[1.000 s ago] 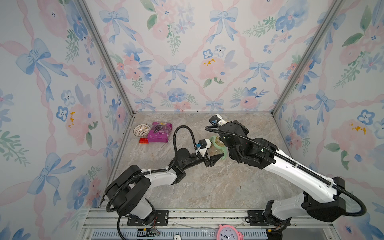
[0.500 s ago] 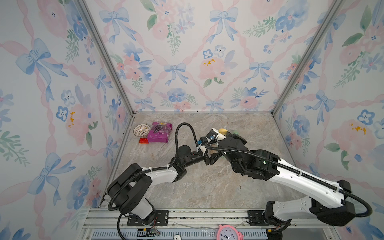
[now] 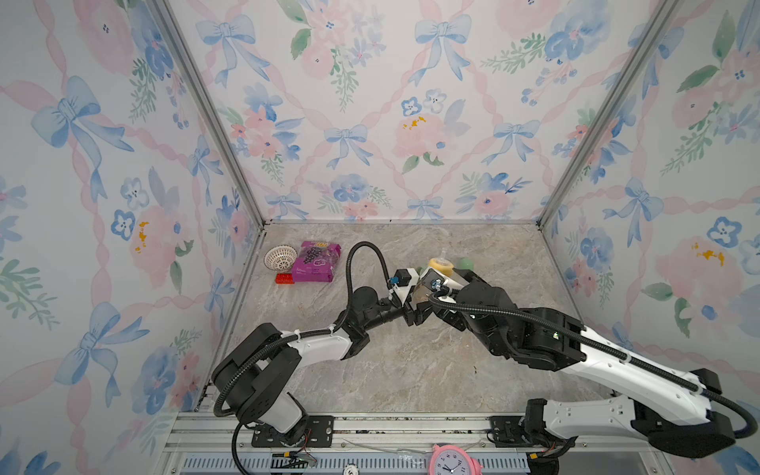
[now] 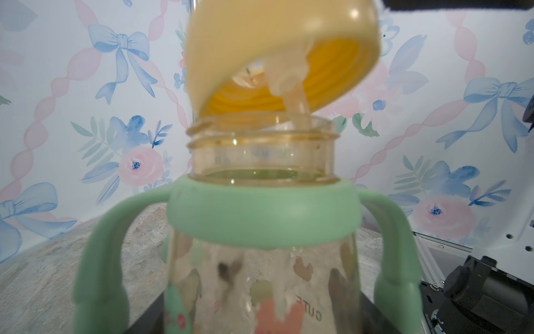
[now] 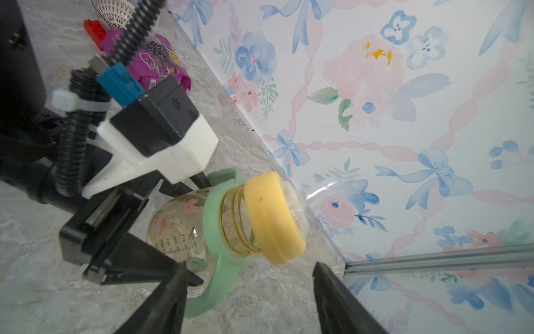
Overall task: Assemble the baby bottles
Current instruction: Close the nipple on the baby bottle, then screw the nipple onto the baby bottle.
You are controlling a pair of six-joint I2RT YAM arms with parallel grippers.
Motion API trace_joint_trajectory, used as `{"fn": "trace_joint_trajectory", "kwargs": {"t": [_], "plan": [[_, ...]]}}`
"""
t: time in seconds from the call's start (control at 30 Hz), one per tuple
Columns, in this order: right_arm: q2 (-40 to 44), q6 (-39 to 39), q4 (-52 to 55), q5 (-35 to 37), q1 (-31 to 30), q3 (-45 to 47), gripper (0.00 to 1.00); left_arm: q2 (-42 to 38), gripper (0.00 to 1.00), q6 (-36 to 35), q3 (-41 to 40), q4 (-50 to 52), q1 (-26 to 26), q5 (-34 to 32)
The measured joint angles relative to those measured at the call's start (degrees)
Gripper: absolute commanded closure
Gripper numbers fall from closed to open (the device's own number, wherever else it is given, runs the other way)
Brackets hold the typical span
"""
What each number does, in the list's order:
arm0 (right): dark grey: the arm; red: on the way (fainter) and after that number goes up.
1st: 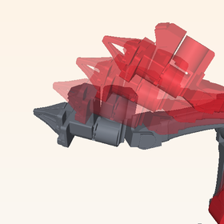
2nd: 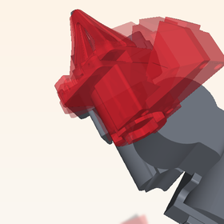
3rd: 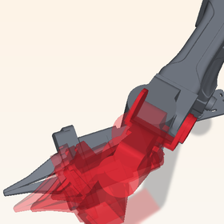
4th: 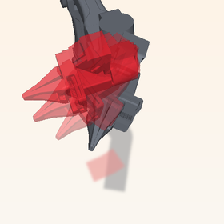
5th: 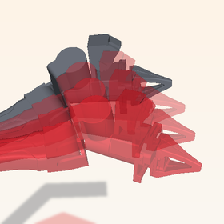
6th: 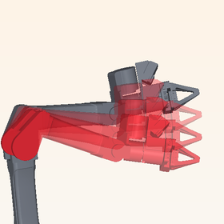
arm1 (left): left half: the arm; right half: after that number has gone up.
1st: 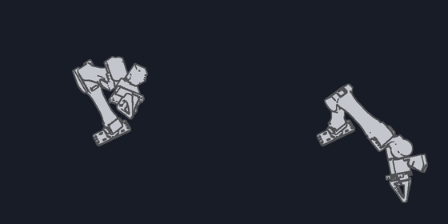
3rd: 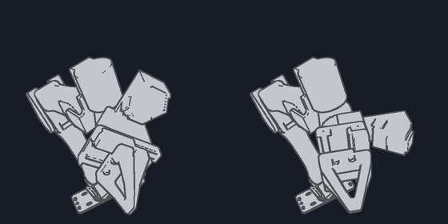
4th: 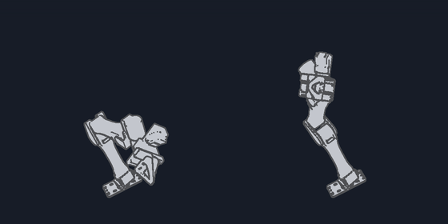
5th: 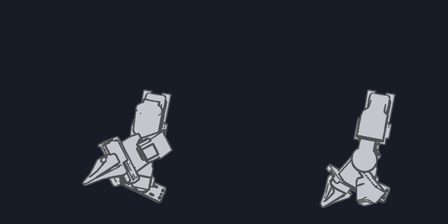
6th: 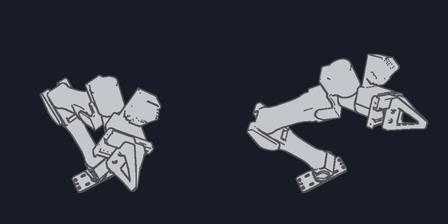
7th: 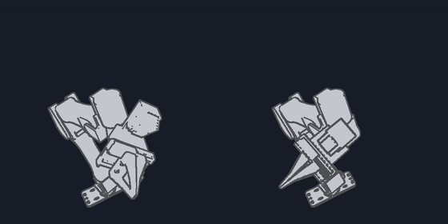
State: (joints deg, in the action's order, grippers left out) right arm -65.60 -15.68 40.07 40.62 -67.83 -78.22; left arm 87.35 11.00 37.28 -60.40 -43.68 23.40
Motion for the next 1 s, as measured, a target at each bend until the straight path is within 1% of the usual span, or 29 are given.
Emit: {"fn": "trace_joint_trajectory", "kwargs": {"t": [0.1, 0.17, 0.23, 0.27, 0.33, 0.4, 0.43, 0.47, 0.53, 0.63, 0.73, 0.87, 1.0], "plan": [[2.58, 3.67, 0.00, -3.78, 0.33, 0.00, 0.12, 0.11, 0.98, 0.00, 0.00, -0.46, 0.07, 0.00], [4.20, 6.97, 0.02, -6.58, 1.60, -0.15, 0.05, 0.13, 0.98, 0.00, 0.00, -0.83, 0.20, 0.02], [5.68, 12.46, 0.79, -10.75, 5.68, -1.46, 0.02, 0.13, 0.98, 0.00, 0.00, -1.18, 0.20, 0.04], [5.84, 14.88, 1.73, -13.07, 8.79, -2.84, 0.01, 0.13, 0.98, 0.00, 0.00, -1.25, 0.20, 0.11], [4.59, 22.32, 5.33, -20.98, 19.67, -8.46, 0.02, 0.13, 0.98, -0.04, 0.00, -1.40, 0.20, 0.55], [1.99, 28.85, 8.13, -30.75, 30.47, -14.58, 0.01, 0.13, 0.99, -0.28, -0.11, -1.86, 0.20, 1.29], [0.35, 31.61, 9.49, -35.76, 34.34, -17.22, 0.00, 0.13, 0.99, -0.42, -0.31, -2.32, 0.20, 1.60], [-1.03, 33.35, 10.56, -39.78, 36.24, -19.02, 0.00, 0.13, 0.99, -0.46, -0.52, -2.73, 0.20, 1.92], [-4.31, 36.17, 13.46, -47.32, 36.54, -21.99, 0.00, 0.13, 0.99, -0.46, -1.09, -3.32, 0.20, 2.40], [-8.33, 38.60, 17.59, -52.87, 35.01, -22.75, 0.01, 0.13, 0.99, -0.48, -1.42, -3.41, 0.20, 2.91], [-10.19, 40.96, 20.13, -55.36, 33.31, -20.87, 0.03, 0.13, 0.99, -0.48, -1.53, -3.67, 0.20, 3.06], [-10.38, 43.45, 21.51, -56.52, 32.09, -19.47, 0.08, 0.13, 0.99, -0.70, -1.62, -4.02, 0.20, 3.08], [-10.73, 45.48, 21.46, -56.92, 32.09, -18.78, 0.17, 0.13, 0.99, -0.87, -1.73, -4.24, 0.20, 3.32]]}}
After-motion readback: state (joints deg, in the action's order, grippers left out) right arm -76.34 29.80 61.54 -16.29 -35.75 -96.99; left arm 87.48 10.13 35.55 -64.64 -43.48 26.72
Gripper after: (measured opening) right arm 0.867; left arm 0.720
